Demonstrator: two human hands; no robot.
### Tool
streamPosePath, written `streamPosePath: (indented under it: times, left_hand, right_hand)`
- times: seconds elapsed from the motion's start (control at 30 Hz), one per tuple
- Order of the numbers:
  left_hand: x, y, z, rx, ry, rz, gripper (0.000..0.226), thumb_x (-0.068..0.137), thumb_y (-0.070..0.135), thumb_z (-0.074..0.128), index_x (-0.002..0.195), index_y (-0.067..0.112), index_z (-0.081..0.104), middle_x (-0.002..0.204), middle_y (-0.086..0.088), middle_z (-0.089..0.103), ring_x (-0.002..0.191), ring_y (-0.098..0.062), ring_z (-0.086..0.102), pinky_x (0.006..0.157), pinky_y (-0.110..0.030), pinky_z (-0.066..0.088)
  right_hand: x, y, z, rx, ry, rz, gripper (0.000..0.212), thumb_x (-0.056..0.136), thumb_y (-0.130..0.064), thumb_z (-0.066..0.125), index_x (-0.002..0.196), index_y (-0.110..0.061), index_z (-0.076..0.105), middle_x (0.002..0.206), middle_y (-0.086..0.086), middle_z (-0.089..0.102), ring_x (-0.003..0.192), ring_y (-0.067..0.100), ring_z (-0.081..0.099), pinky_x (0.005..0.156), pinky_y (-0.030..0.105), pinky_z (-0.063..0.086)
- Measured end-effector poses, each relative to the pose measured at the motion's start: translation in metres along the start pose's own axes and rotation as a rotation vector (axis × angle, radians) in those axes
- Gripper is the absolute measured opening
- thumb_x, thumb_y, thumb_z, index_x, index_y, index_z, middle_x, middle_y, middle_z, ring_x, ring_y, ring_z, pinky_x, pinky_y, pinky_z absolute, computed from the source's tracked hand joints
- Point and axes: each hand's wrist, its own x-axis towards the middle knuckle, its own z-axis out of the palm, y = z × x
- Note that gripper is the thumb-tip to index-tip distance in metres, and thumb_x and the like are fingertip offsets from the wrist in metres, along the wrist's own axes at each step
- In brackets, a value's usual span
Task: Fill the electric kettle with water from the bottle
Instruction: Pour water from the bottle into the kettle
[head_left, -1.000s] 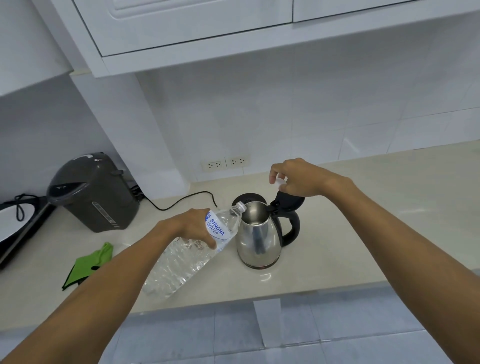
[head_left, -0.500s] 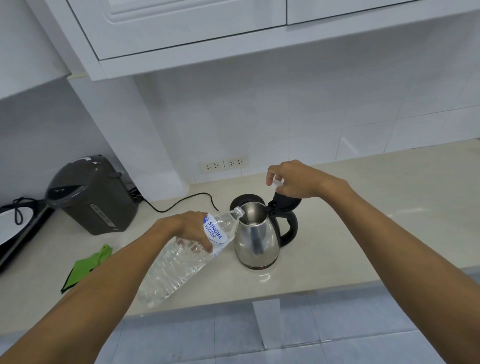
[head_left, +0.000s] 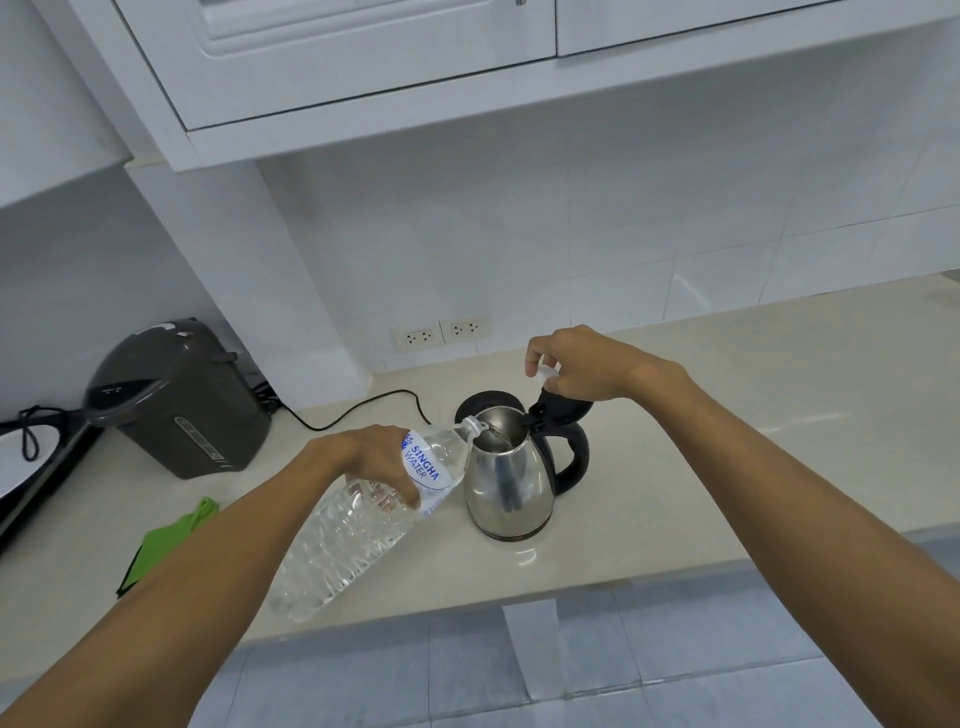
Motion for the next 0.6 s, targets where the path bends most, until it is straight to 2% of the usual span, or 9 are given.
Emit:
streamPosePath:
  times: [0.1, 0.23, 0.37, 0.5, 0.6]
  left_hand:
    - [0.0026, -0.0013, 0.0007, 0.018, 0.003, -0.001, 0.035, 0.068, 0.039, 0.095, 0.086, 0.032, 0.066, 0.076, 0.014, 0.071, 0.067, -0.007, 0.068, 0.056, -0.02, 0.053]
    - [0.0045, -0.0029, 0.0009, 0.009, -0.012, -0.004, 0.038, 0.066, 0.039, 0.096, 0.087, 0.033, 0.065, 0.078, 0.012, 0.073, 0.067, -0.007, 0.07, 0.059, -0.026, 0.057]
    - [0.0037, -0.0015, -0.0007, 0.031, -0.02, 0.005, 0.036, 0.068, 0.039, 0.096, 0.087, 0.034, 0.066, 0.082, 0.011, 0.073, 0.07, -0.009, 0.07, 0.068, -0.032, 0.064]
    - [0.0004, 0.0016, -0.0024, 0.004, -0.021, 0.002, 0.038, 0.072, 0.033, 0.096, 0.094, 0.032, 0.066, 0.086, 0.009, 0.073, 0.071, -0.01, 0.072, 0.052, -0.022, 0.057]
    - [-0.0009, 0.0031, -0.0032, 0.004, -0.025, -0.008, 0.039, 0.074, 0.032, 0.096, 0.099, 0.031, 0.066, 0.091, 0.006, 0.074, 0.073, -0.011, 0.073, 0.051, -0.022, 0.057]
  right_hand:
    - [-0.0003, 0.0007, 0.0022, 0.006, -0.001, 0.006, 0.027, 0.092, -0.012, 0.053, 0.113, -0.026, 0.064, 0.114, 0.004, 0.064, 0.099, 0.021, 0.055, 0.075, 0.033, 0.047]
    - [-0.0012, 0.0011, 0.0008, 0.0, -0.003, 0.005, 0.026, 0.093, -0.012, 0.053, 0.113, -0.024, 0.064, 0.113, 0.006, 0.065, 0.101, 0.023, 0.057, 0.08, 0.037, 0.051]
    - [-0.0013, 0.0024, -0.0004, 0.006, 0.003, 0.005, 0.025, 0.093, -0.012, 0.053, 0.112, -0.024, 0.064, 0.112, 0.006, 0.066, 0.099, 0.023, 0.058, 0.071, 0.032, 0.047]
    - [-0.0005, 0.0029, 0.0008, 0.002, -0.004, 0.009, 0.027, 0.092, -0.011, 0.053, 0.113, -0.025, 0.064, 0.113, 0.004, 0.065, 0.099, 0.022, 0.058, 0.072, 0.032, 0.046]
    - [0.0005, 0.0028, 0.002, 0.003, 0.0, 0.005, 0.026, 0.092, -0.012, 0.054, 0.112, -0.026, 0.064, 0.114, 0.004, 0.065, 0.099, 0.022, 0.058, 0.072, 0.033, 0.048]
